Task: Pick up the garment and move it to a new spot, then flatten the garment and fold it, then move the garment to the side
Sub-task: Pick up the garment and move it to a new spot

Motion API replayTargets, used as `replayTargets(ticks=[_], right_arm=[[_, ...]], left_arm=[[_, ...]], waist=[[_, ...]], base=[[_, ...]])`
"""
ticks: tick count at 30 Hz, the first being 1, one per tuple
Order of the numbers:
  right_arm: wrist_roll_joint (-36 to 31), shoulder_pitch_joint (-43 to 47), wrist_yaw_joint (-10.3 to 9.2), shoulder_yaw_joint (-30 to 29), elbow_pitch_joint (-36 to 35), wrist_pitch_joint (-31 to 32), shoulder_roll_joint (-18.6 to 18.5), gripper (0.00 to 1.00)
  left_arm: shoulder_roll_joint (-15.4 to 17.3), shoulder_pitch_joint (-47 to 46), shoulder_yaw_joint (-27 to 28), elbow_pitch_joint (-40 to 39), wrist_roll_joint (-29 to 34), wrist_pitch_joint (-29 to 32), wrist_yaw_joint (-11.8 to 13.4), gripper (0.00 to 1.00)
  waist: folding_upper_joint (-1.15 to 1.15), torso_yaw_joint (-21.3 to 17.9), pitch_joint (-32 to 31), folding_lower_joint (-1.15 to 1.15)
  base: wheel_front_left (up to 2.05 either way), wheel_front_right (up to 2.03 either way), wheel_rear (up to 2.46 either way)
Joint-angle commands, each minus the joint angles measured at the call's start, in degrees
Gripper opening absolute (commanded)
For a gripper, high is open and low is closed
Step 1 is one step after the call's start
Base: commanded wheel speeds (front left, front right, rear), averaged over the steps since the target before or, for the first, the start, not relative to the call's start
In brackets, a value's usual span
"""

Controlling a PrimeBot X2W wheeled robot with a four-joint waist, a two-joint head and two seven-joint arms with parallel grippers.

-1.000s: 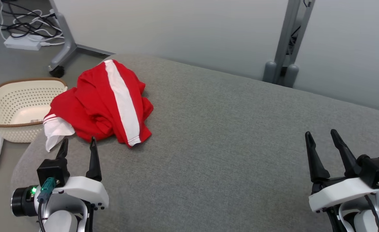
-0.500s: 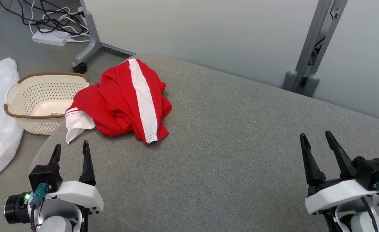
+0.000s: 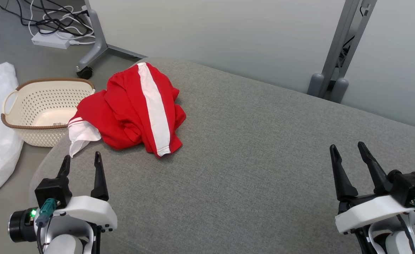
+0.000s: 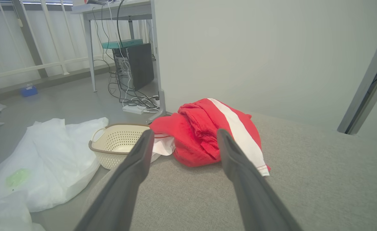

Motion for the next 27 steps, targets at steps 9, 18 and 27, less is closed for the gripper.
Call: replayTargets(ticks=[9,18,27], right_arm=[[-1.09,-2.65,0.13,1.15,-2.85,1.17,-1.14,1.0],[-1.56,-6.75,0.13,3.02,-4.68,2.07,-2.66,1.0],[-2.1,-9.48,0.13,2.05,-6.34,2.66,-4.07,1.0]], left_arm=[[3.8,-18.61,1.43,-6.7,-1.81,7.61,-2.19,1.0],[3.15,-32.79,1.78,17.88,-9.01,15.0,-8.83,1.0],[0.32,-38.04,2.13,40.47,-13.15,13.38,-13.81,1.0]], waist=[[0.0,-2.33,3.86,0.0],[0.0,-8.96,12.58,0.0],[0.0,-10.75,19.67,0.0]], base=[[0.0,0.0,0.0],[0.0,0.0,0.0],[0.0,0.0,0.0]])
